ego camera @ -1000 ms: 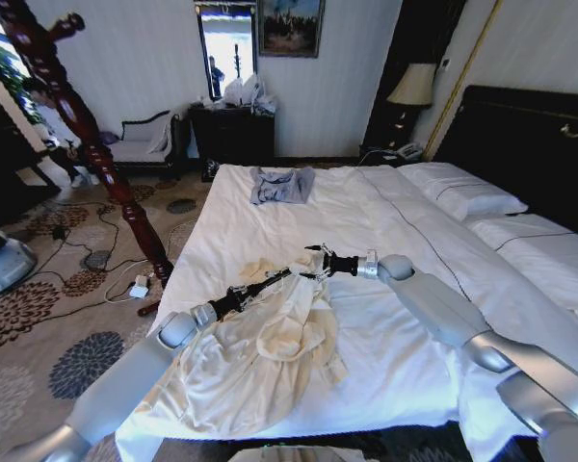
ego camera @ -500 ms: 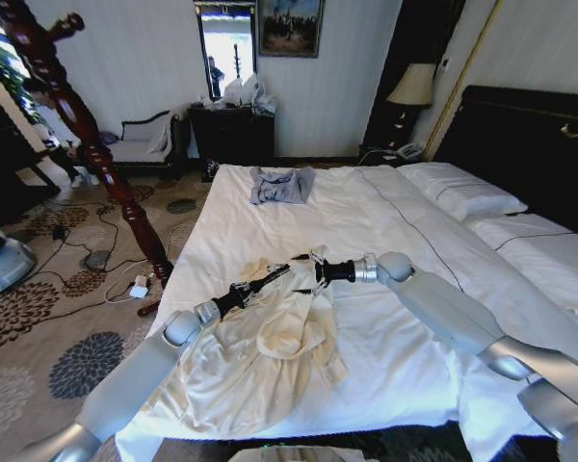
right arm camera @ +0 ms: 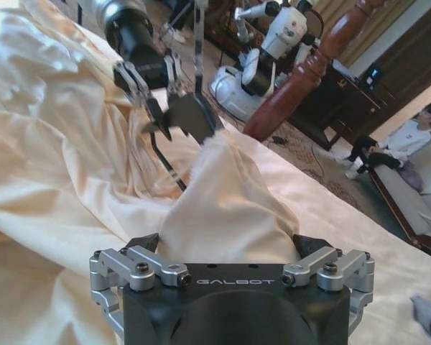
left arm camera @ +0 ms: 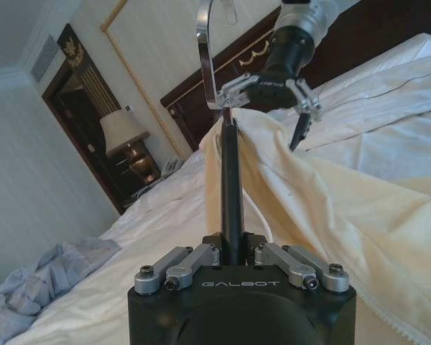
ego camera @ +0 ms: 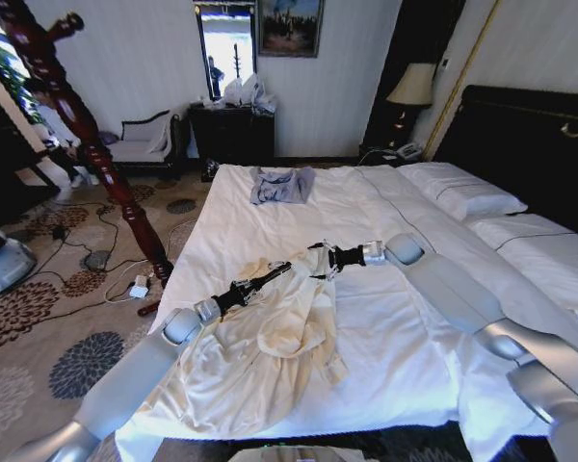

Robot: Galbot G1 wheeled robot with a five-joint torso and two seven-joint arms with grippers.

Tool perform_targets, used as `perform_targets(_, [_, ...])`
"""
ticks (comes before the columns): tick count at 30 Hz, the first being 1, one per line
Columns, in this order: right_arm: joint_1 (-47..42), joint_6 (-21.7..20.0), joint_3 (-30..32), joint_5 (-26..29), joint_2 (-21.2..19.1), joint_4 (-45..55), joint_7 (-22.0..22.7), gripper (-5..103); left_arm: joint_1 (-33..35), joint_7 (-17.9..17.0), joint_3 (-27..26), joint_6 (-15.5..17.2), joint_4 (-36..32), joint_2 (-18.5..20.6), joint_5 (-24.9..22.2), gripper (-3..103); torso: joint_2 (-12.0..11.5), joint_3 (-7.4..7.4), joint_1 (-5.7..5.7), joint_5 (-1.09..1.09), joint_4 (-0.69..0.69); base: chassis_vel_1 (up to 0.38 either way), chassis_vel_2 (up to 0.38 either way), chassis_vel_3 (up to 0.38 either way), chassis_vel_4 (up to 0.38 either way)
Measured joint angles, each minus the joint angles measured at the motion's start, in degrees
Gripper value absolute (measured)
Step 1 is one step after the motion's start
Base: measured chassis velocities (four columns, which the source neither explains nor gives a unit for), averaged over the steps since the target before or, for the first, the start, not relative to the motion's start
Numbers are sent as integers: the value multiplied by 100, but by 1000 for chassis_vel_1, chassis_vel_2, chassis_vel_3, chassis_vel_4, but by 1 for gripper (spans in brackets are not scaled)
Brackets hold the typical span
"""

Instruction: Pick up the clothes from the bed and hang them on the clothes hanger.

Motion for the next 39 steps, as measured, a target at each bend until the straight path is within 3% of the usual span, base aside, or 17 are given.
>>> perform_targets(8, [310, 220, -80, -368, 180, -310, -5, 101, 2, 7, 54, 3, -29, -24, 12, 15, 0, 0, 0, -1, 0, 0, 0, 0, 0])
perform_targets(17, [272, 219, -97, -312, 188, -172, -259, 76, 1, 7, 65, 14, -55, -36, 12, 15, 0, 0, 0, 0, 0, 0, 0, 0, 0])
perform_targets(18, [247, 238, -93, -299, 184, -155, -285, 65, -1, 11, 66, 16, -62, -31, 11, 15, 0, 0, 0, -1, -1, 0, 0, 0, 0])
perform_targets(21, [222, 296, -86, -267, 187, -156, -288, 60, 2, 13, 67, 17, -68, -27, 12, 15, 0, 0, 0, 0, -2, 0, 0, 0, 0])
perform_targets(24, [179, 415, -60, -248, 227, -179, -262, 44, 8, 14, 78, 19, -75, -34, 12, 15, 0, 0, 0, 0, 0, 0, 0, 0, 0])
perform_targets(26, [167, 440, -43, -249, 242, -181, -254, 44, 9, 14, 84, 19, -75, -38, 12, 15, 0, 0, 0, -1, 0, 0, 0, 0, 0])
perform_targets(28, [147, 465, -10, -271, 253, -179, -244, 27, -2, 15, 100, 23, -80, -41, 9, 15, 0, 0, 0, -1, 0, 0, 0, 0, 0])
perform_targets(39, [120, 584, 32, -109, 159, -117, -285, 23, -91, -13, 114, 26, -155, 45, -113, 15, 0, 0, 0, -1, 0, 0, 0, 0, 0])
